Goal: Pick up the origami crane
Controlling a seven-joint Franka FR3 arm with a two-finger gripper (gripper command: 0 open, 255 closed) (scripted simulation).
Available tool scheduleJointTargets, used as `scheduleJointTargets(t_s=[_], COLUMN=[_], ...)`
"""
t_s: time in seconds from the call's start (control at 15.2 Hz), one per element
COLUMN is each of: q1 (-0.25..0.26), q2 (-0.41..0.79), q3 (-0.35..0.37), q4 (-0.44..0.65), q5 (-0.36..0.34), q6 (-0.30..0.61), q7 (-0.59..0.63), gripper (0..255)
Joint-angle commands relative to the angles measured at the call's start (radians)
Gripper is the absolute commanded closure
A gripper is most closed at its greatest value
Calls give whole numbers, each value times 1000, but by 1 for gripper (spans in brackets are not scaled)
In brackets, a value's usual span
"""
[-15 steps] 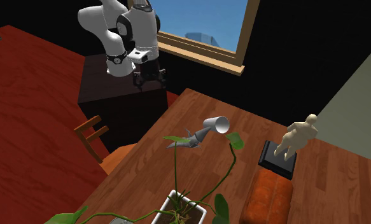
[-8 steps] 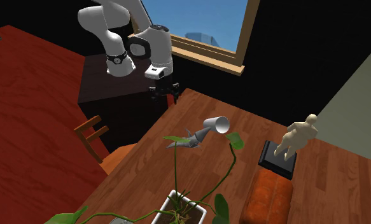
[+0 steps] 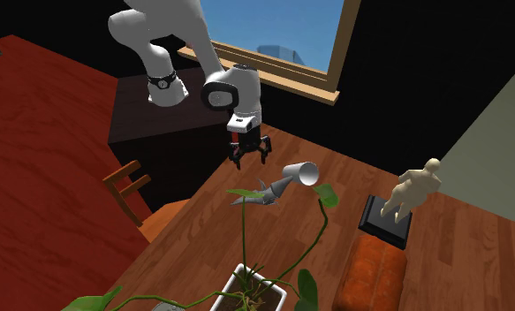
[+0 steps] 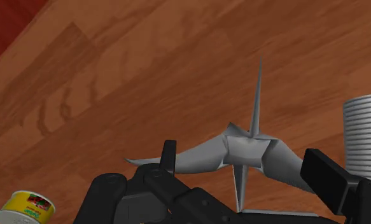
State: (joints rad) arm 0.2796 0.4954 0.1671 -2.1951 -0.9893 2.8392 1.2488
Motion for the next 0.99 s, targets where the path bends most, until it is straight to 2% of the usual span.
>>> scheduleJointTargets(t_s=[0.0, 0.13, 0.73, 0.79, 0.92], q1=[48, 80, 130, 129, 129], q2=[84, 144, 244, 246, 245], q3=[-35, -55, -117, -115, -115], q4=[82, 145, 206, 209, 207], q5=[-57, -85, -161, -158, -159], q6=[9, 13, 60, 58, 58], q7=[55, 83, 174, 171, 171], gripper=[0, 0, 0, 255, 255])
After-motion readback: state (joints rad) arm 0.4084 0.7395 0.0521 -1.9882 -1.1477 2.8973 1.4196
